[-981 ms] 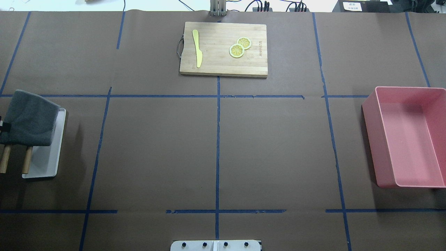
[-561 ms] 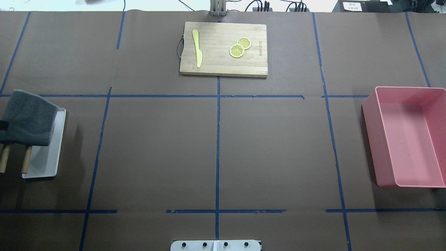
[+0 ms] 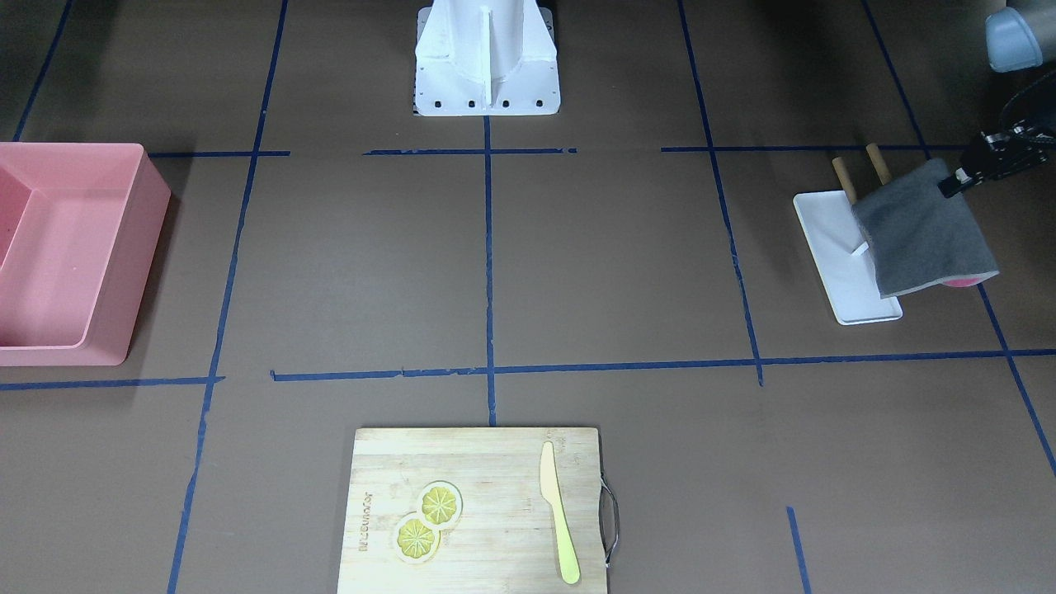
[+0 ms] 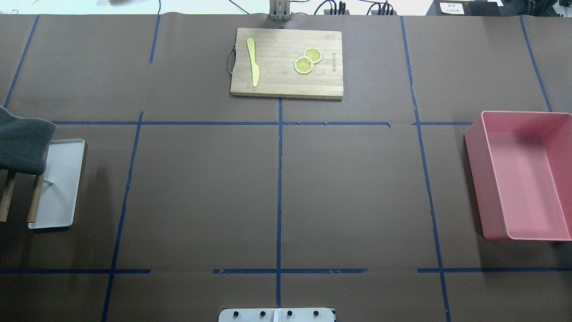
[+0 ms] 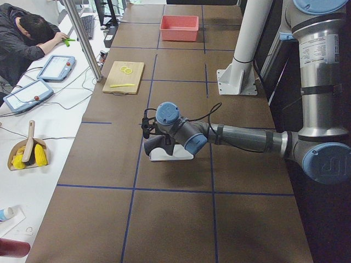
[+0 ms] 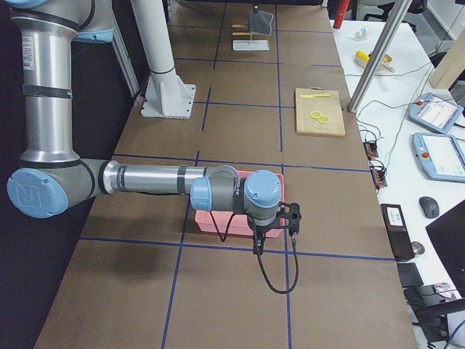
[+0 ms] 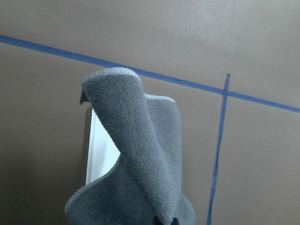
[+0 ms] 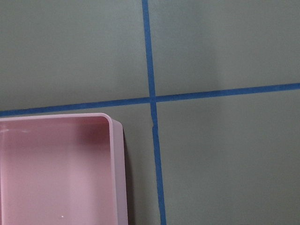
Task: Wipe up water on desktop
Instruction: 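Lift the grey cloth with the left gripper while the right arm moves in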
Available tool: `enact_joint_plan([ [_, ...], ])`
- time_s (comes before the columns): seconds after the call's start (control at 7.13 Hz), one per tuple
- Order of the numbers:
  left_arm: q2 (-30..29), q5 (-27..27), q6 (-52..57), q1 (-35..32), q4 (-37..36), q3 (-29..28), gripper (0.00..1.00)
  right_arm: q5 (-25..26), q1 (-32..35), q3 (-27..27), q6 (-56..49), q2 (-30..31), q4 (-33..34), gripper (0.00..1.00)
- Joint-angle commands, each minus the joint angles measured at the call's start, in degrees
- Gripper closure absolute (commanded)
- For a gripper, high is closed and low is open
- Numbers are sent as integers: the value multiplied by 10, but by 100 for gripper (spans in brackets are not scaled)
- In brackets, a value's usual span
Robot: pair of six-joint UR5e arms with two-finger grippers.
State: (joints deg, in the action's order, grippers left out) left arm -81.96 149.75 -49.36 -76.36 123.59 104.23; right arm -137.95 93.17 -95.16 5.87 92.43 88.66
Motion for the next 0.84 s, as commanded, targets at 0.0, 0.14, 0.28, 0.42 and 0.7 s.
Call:
enact_joint_plan([
  [0.0,-43,3,-2,-12,-133,70,98,-5,0,-12,23,-18,-6,0],
  [0.14,-81,0,-2,-15,-243,123,97,-12,-3,-13,20,-16,-26,0],
  [0.28,-127,-4,-3,-17,-332,152,97,-13,-17,-11,34,-15,-57,0],
  [0.42,-190,-5,-5,-17,-402,162,97,-12,-43,-15,55,-22,-86,0],
  [0.7,-281,-84,-8,-3,-508,162,98,-12,-89,-30,202,-23,-227,0],
])
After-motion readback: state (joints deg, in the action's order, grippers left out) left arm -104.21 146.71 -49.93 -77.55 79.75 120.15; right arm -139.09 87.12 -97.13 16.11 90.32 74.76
